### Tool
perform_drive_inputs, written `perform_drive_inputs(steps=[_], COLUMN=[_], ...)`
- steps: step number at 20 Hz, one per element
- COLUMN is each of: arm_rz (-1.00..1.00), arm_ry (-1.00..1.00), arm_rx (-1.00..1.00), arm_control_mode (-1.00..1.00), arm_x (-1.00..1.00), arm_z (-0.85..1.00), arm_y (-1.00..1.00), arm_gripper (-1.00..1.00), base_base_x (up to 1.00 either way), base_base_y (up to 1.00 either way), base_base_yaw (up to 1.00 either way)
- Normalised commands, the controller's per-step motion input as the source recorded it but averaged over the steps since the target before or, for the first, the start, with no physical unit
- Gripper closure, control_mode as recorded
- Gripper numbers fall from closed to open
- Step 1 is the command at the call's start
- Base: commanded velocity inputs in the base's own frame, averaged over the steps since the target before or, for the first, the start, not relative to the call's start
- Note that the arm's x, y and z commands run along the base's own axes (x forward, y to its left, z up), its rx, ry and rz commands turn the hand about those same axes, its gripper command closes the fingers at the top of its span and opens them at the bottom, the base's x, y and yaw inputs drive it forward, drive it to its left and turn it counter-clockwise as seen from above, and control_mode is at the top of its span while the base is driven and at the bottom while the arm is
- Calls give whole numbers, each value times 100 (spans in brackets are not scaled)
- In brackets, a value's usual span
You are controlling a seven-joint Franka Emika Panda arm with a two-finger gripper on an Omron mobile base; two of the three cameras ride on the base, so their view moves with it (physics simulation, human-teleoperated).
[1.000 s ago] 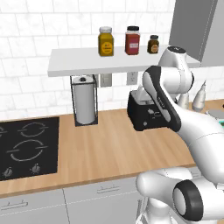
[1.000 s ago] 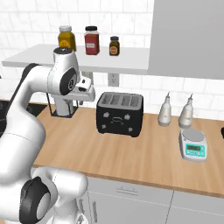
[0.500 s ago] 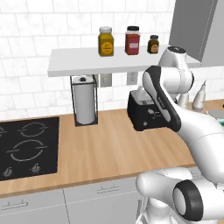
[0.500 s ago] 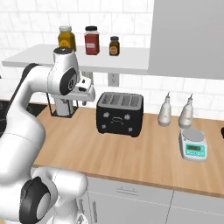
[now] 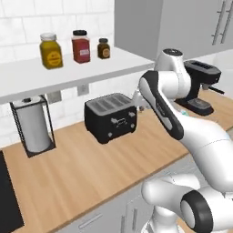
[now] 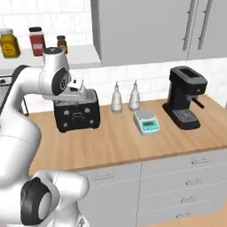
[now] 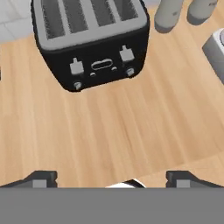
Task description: Navigate to the sink.
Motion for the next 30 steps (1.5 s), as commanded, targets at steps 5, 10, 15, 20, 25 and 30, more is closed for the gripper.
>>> perform_drive_inputs(steps=[5,10,15,20,25,30], arm_rz=[0,0,0,0,0,0], arm_ry=[0,0,0,0,0,0], arm_rx=[0,0,0,0,0,0], arm_control_mode=[100,100,100,100,100,100], arm_x=[0,0,0,0,0,0], arm_z=[0,0,0,0,0,0], arm_y=[0,0,0,0,0,0], arm_gripper=[-100,-100,-100,-100,-100,-100], base_base_x=[0,0,0,0,0,0], base_base_y=[-2,0,0,0,0,0], base_base_yaw=[-91,-96,-98,-99,-99,-99])
